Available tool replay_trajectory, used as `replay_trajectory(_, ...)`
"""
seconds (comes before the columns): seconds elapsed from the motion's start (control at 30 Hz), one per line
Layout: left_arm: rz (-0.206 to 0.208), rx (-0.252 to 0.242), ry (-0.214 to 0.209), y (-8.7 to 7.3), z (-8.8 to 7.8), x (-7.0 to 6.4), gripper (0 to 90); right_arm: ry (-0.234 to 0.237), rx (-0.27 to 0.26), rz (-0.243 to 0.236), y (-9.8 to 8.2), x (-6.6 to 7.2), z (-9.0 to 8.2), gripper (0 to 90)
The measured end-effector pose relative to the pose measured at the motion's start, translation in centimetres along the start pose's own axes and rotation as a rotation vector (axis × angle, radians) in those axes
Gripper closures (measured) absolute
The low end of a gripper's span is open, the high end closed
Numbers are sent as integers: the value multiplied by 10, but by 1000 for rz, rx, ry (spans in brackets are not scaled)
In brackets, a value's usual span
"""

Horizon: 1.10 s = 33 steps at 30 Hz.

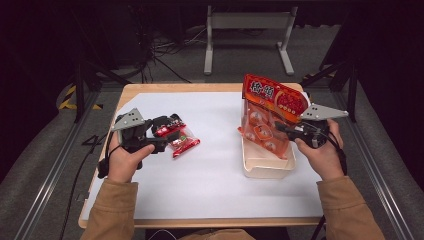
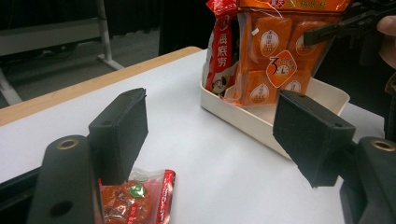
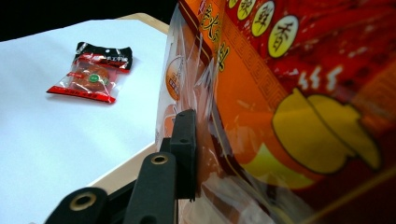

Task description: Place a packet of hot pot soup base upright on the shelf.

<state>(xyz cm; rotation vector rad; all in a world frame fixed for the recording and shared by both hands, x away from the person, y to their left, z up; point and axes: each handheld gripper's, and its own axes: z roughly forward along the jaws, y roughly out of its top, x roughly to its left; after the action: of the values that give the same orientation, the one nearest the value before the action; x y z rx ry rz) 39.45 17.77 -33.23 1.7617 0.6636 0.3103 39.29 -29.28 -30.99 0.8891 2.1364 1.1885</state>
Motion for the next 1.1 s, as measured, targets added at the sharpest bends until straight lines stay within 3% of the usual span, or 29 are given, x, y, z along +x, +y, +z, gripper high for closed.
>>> replay_trajectory(0.27, -2, 0, -5, 0, 0, 1, 275, -10, -25, 27, 3, 1, -13, 703)
replay_trajectory(0.6, -9, 1, -7, -1, 1, 2, 275, -23, 13, 22, -3, 4, -1, 703)
replay_trajectory(0.7, -9, 1, -7, -2, 1, 2, 275, -25, 50, 2, -10, 7, 10, 703)
replay_trajectory(0.87, -13, -8, -3, -1, -1, 4, 275, 2, 60, -17, -19, 10, 23, 702)
replay_trajectory(1.1, -21, 2, 0, -3, 2, 4, 266, 72, 38, 40, -37, -3, 20, 703)
